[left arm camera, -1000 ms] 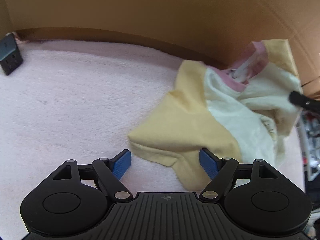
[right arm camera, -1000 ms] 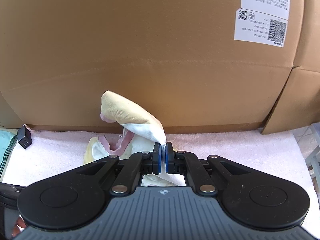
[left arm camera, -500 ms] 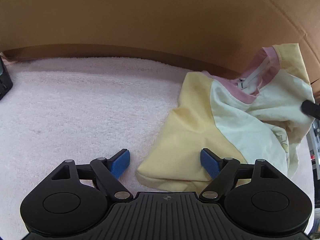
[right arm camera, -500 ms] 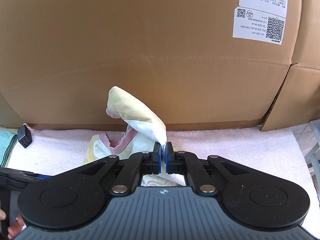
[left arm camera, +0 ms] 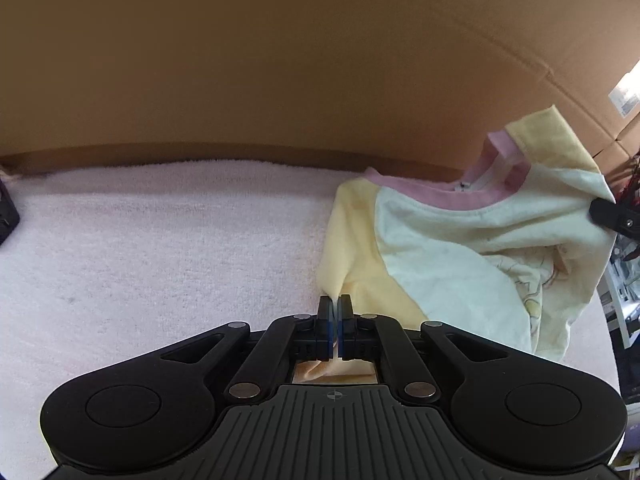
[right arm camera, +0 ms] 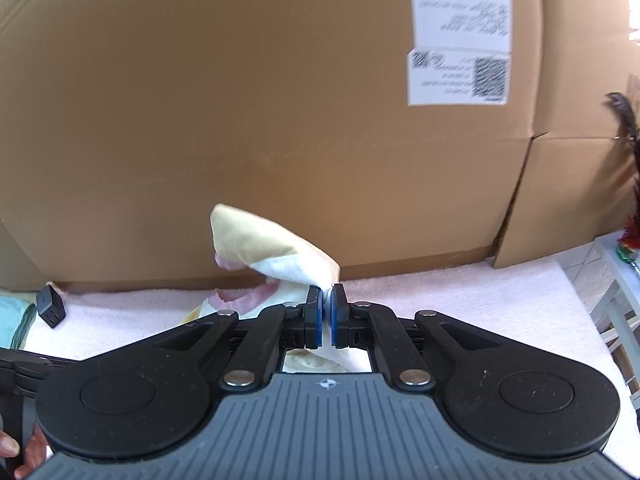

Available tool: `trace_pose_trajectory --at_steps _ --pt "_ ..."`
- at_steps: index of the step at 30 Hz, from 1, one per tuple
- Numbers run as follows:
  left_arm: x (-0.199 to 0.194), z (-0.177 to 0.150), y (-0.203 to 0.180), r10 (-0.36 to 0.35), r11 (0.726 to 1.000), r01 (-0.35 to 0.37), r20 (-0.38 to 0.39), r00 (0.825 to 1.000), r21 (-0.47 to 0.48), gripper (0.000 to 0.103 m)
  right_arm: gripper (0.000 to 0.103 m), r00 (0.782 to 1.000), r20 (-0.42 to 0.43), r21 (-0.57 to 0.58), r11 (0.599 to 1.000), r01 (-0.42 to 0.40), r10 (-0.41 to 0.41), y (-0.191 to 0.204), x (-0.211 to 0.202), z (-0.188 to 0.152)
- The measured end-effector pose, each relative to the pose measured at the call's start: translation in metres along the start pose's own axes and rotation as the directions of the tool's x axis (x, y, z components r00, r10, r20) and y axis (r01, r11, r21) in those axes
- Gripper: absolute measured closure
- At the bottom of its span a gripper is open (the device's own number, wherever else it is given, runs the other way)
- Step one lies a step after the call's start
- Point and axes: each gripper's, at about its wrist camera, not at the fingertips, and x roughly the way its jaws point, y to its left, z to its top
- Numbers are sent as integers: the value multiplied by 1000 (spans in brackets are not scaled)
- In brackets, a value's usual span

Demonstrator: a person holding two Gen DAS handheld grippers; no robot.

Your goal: Fold clothes

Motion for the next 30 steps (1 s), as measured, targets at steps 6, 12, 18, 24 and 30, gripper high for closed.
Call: trace_pose_trajectory --at_steps 6,12,18,24,30 --pt "-20 -12 -11 23 1000 -23 29 999 -1 103 99 998 57 5 1000 -14 14 -4 -29 0" --pt "-41 -42 -21 58 998 -57 39 998 -14 69 99 989 45 -2 990 -141 141 -4 -59 -4" --pt "-79 -64 -10 108 992 -102 90 990 -77 16 93 918 -186 -165 910 -380 350 38 -53 -35" --pt "-103 -74 -10 123 992 -119 97 988 -52 16 84 882 -290 -255 858 -445 371 59 -47 -57" --pt "-98 -83 -12 98 993 -93 72 993 -71 16 46 932 -217 -338 873 -351 290 33 -48 -36"
